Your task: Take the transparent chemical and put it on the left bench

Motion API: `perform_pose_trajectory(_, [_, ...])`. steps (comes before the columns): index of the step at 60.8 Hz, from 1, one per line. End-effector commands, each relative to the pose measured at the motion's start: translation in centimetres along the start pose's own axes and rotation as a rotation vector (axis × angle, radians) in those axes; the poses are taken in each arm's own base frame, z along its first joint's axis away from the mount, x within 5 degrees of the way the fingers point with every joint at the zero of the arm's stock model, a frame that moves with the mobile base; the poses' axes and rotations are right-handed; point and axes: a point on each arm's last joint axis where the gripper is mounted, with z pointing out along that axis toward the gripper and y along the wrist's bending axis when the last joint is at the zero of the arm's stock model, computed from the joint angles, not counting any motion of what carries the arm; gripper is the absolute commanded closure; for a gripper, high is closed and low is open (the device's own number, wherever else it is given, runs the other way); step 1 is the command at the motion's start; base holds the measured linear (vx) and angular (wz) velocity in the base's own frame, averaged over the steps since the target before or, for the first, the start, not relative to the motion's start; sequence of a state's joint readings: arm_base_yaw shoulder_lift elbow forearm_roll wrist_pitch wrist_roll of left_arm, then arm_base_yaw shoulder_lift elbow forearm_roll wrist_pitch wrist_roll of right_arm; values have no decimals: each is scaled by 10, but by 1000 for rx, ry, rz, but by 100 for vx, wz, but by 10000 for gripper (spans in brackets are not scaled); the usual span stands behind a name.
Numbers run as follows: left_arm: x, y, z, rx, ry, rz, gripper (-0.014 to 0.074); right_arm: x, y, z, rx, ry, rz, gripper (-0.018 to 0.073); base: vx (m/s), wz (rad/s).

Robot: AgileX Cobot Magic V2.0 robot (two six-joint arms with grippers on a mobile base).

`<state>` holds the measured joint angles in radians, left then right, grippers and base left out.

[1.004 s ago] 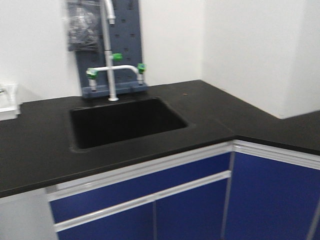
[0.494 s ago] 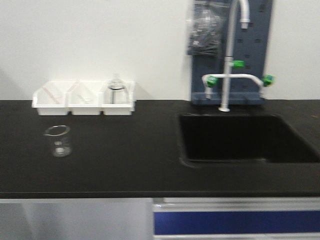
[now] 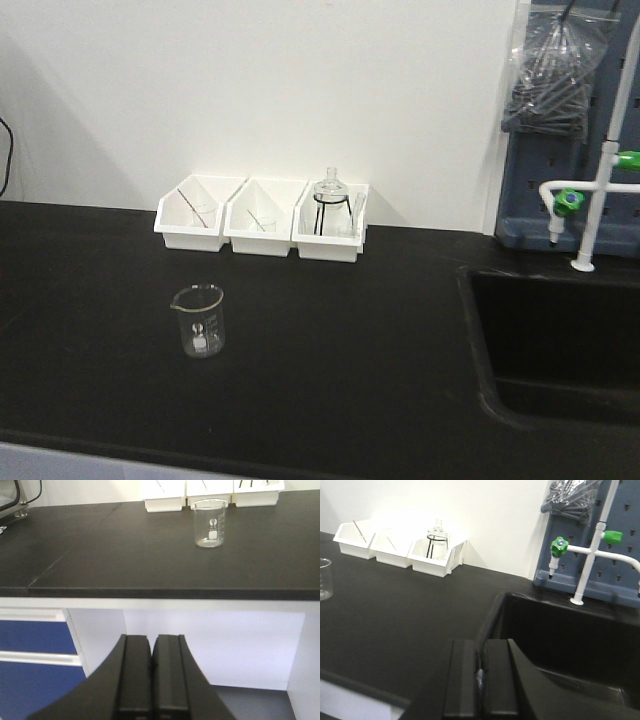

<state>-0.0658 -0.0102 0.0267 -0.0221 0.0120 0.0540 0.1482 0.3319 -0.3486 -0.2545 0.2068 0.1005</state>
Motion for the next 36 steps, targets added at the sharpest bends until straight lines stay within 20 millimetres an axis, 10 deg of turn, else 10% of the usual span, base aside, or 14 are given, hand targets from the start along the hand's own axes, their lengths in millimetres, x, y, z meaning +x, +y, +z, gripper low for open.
perform_pose_trajectory(1, [-3, 0, -1, -2, -81, -9, 600, -15, -1, -1, -1, -92, -15, 566, 38, 8])
perform_pose_trajectory(36, [-3, 0, -1, -2, -81, -9, 600, -15, -1, -1, -1, -92, -15, 566, 31, 0])
